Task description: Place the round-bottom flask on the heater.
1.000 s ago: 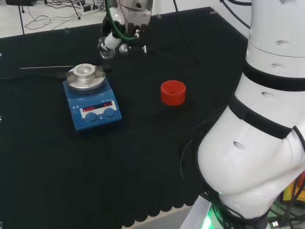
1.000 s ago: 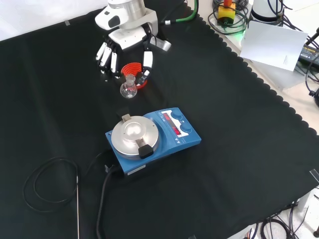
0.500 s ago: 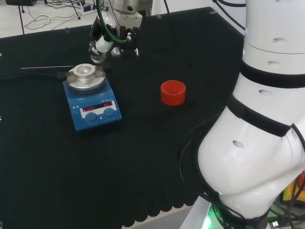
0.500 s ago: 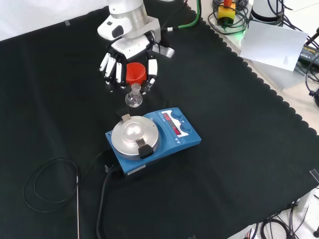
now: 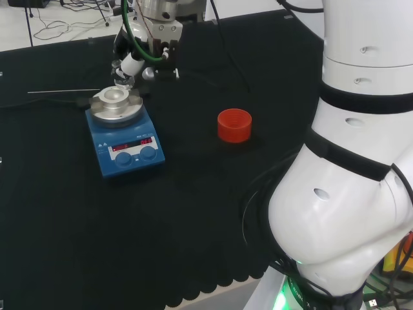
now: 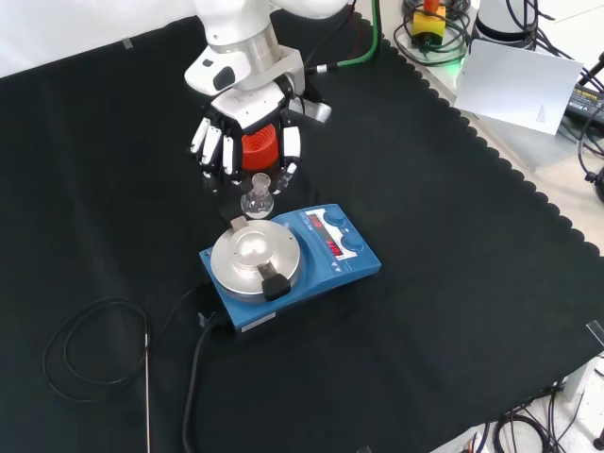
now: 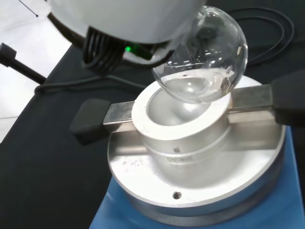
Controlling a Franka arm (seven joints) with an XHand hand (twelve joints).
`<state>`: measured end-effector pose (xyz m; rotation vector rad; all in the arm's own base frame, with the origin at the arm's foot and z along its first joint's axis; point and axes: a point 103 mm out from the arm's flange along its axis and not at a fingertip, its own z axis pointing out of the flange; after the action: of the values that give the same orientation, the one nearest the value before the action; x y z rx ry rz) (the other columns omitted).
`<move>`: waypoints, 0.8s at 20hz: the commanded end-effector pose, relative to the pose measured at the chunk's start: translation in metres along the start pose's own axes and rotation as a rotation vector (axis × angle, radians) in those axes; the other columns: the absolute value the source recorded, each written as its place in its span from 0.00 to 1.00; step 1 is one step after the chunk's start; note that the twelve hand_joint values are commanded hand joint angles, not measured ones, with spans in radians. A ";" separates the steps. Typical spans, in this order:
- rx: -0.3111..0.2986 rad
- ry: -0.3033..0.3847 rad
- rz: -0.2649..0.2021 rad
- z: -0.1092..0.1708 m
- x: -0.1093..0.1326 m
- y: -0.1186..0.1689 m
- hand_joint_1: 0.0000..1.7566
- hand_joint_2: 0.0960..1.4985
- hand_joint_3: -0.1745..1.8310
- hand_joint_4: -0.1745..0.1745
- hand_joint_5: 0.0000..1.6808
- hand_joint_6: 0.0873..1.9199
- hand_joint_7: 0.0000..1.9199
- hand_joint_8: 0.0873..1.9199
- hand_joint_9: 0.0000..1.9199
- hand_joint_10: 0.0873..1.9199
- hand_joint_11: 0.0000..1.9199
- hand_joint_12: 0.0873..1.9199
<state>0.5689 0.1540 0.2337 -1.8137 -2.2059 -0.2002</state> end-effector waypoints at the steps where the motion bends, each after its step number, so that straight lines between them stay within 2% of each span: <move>1: 0.016 -0.010 -0.021 0.005 0.009 0.005 0.66 0.32 0.53 0.70 0.75 0.39 0.35 0.31 0.45 0.23 0.30 0.64; 16: 0.054 -0.023 -0.037 0.025 0.019 0.027 0.66 0.32 0.53 0.71 0.75 0.39 0.35 0.31 0.45 0.23 0.30 0.64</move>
<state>0.5864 0.1791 0.2197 -1.7661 -2.2404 -0.1460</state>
